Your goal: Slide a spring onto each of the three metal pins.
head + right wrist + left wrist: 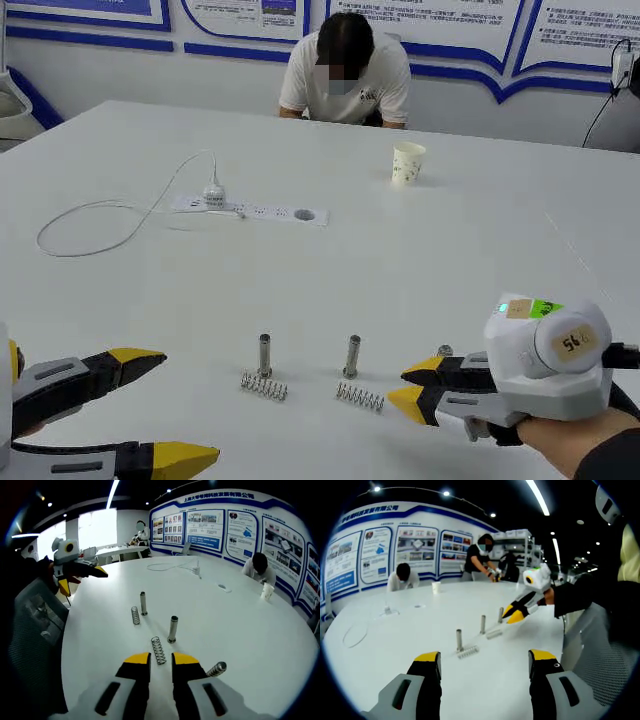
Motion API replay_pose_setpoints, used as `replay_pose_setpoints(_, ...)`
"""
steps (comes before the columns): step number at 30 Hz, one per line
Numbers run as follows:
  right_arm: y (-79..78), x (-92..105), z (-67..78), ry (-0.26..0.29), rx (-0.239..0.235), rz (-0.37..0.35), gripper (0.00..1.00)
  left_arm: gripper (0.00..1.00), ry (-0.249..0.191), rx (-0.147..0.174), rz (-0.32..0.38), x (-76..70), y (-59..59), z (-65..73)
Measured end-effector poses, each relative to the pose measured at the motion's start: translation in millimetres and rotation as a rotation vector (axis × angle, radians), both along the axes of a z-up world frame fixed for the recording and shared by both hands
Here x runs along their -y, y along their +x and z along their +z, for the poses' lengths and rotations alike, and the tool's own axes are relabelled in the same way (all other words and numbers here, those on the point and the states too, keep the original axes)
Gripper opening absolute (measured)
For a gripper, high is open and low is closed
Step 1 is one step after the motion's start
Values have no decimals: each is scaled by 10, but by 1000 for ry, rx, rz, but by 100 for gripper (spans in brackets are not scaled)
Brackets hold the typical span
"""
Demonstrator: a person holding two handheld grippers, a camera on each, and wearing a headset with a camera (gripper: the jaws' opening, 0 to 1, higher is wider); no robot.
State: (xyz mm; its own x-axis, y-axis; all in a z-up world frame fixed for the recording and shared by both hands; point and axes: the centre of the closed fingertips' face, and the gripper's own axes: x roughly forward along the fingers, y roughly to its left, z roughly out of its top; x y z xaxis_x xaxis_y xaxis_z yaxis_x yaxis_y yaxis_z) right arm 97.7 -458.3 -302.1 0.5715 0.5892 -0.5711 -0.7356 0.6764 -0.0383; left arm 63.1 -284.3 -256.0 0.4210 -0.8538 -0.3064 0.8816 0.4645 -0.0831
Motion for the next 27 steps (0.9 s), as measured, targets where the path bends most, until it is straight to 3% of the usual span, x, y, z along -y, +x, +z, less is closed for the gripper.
replay_pose_setpoints(27,135,-337,-182,-92,-58,139,18,72,2,0,2,-1,-6,9)
